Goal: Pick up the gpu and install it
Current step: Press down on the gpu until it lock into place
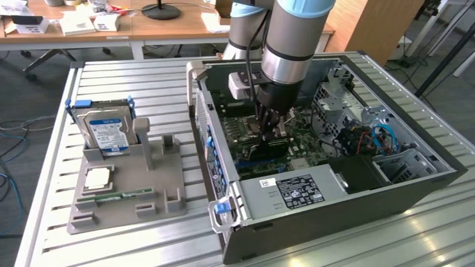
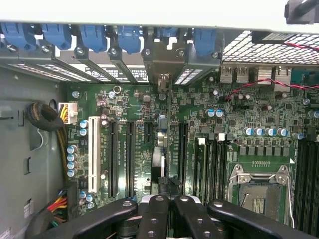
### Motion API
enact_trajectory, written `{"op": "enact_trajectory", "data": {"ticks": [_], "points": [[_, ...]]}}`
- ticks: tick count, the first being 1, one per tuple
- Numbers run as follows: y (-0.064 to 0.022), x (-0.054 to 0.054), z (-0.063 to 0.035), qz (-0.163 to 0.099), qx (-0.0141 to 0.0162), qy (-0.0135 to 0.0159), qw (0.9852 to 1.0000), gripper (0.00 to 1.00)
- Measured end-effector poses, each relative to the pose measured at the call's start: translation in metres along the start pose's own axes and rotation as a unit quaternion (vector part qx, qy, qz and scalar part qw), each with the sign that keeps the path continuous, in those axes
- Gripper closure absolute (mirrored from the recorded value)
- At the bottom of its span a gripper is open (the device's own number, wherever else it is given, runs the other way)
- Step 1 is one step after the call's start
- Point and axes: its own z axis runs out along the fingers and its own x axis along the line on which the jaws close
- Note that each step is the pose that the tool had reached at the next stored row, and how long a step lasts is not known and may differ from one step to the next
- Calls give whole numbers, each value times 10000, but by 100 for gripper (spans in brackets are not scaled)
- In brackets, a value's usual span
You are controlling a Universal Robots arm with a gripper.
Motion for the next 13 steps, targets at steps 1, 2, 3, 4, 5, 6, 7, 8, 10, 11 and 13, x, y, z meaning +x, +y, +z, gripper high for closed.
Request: {"op": "enact_trajectory", "data": {"ticks": [1,2,3,4,5,6,7,8,10,11,13], "points": [[1,0,4,0,0,-1,10000,90],[1,1,3,0,-1,1,10000,90],[1,1,1,0,-2,3,10000,90],[2,1,0,0,-3,5,10000,90],[2,1,0,0,-3,5,10000,90],[3,1,1,0,-3,6,10000,90],[7,2,5,1,-4,8,10000,90],[11,2,11,0,-4,10,10000,90],[12,2,15,-1,-4,8,10000,90],[12,2,17,-1,-4,7,10000,90],[11,2,18,-1,-3,6,10000,90]]}}
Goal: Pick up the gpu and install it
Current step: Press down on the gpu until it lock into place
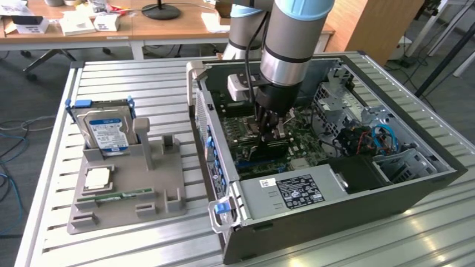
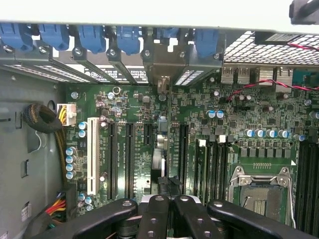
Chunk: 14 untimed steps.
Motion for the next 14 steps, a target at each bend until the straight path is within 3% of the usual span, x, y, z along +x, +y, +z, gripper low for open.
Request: {"op": "enact_trajectory", "data": {"ticks": [14], "points": [[1,-1,2,1,3,-6,10000,90]]}}
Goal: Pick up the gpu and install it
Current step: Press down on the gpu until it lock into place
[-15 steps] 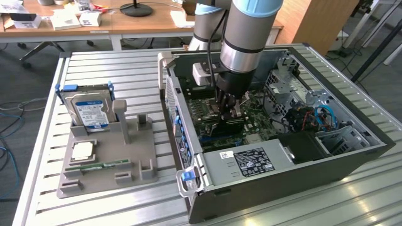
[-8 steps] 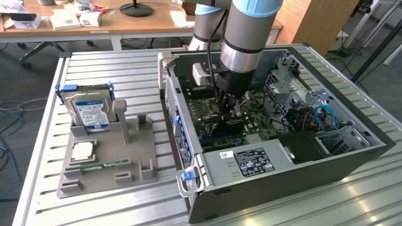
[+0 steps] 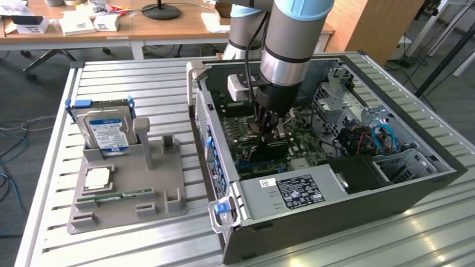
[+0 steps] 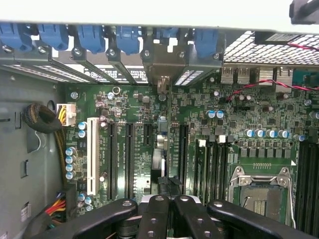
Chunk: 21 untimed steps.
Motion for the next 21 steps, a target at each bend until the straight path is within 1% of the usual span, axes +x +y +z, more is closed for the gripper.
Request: {"op": "enact_trajectory", "data": {"ticks": [2,3,8,21], "points": [[0,-1,-18,0,2,-1,10000,90],[0,1,-37,0,-2,6,10000,90],[0,0,-107,0,-3,6,10000,90],[-3,-3,-355,1,-3,7,10000,90]]}}
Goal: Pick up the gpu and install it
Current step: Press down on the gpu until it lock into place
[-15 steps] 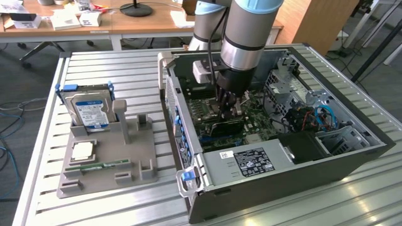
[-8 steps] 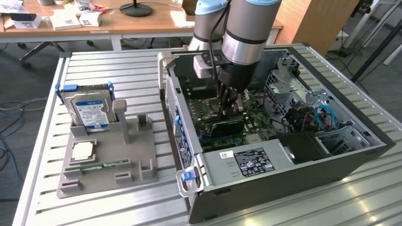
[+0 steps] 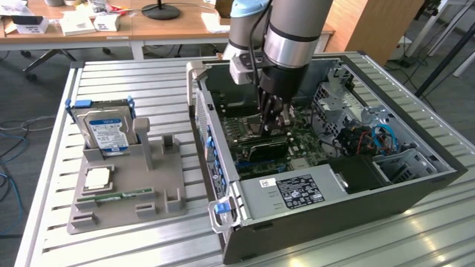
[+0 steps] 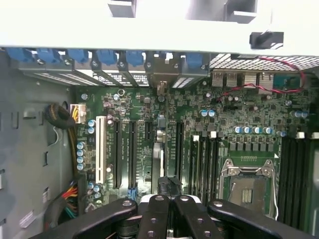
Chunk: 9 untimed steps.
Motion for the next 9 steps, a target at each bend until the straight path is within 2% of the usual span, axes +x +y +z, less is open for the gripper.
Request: {"op": "enact_trajectory", "data": {"ticks": [9], "points": [[-1,-2,-186,10,0,0,10000,90]]}}
